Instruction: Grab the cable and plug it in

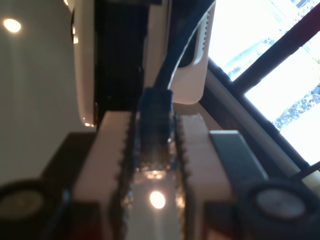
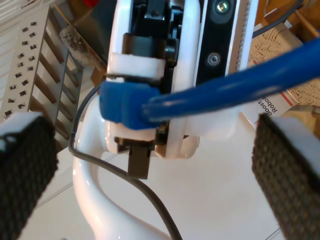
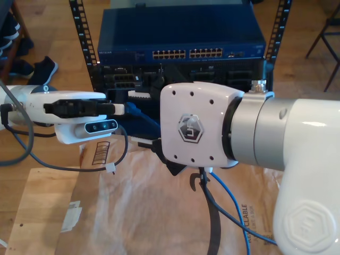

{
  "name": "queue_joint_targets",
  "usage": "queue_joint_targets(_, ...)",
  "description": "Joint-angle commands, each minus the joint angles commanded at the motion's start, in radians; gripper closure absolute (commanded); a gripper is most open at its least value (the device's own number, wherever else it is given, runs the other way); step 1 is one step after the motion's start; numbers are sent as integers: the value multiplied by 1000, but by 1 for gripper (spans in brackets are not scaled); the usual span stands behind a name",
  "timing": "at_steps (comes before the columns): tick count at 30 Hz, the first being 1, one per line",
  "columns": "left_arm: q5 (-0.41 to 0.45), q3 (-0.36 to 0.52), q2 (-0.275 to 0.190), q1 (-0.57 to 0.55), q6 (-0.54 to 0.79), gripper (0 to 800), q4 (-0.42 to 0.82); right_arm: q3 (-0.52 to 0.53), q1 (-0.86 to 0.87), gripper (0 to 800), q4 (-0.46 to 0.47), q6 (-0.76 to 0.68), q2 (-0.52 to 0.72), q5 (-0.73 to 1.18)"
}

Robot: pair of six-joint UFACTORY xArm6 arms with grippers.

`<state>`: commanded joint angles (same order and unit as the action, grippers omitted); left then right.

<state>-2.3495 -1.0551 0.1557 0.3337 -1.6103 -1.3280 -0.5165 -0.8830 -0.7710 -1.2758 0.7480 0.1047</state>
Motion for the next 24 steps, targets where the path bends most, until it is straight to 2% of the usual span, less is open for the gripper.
queue_joint_targets(11,-2,-2,-11,-12,-2,748,2,2,-2,367,0,-2,-5,-8)
queue_joint_targets(15,-2,-3,-11,-12,-2,748,3,5,-2,433,2,0,-5,-58)
queue_joint_targets(24,-2,-5,-18,-12,0,748,3,5,-2,439,3,0,-6,-64)
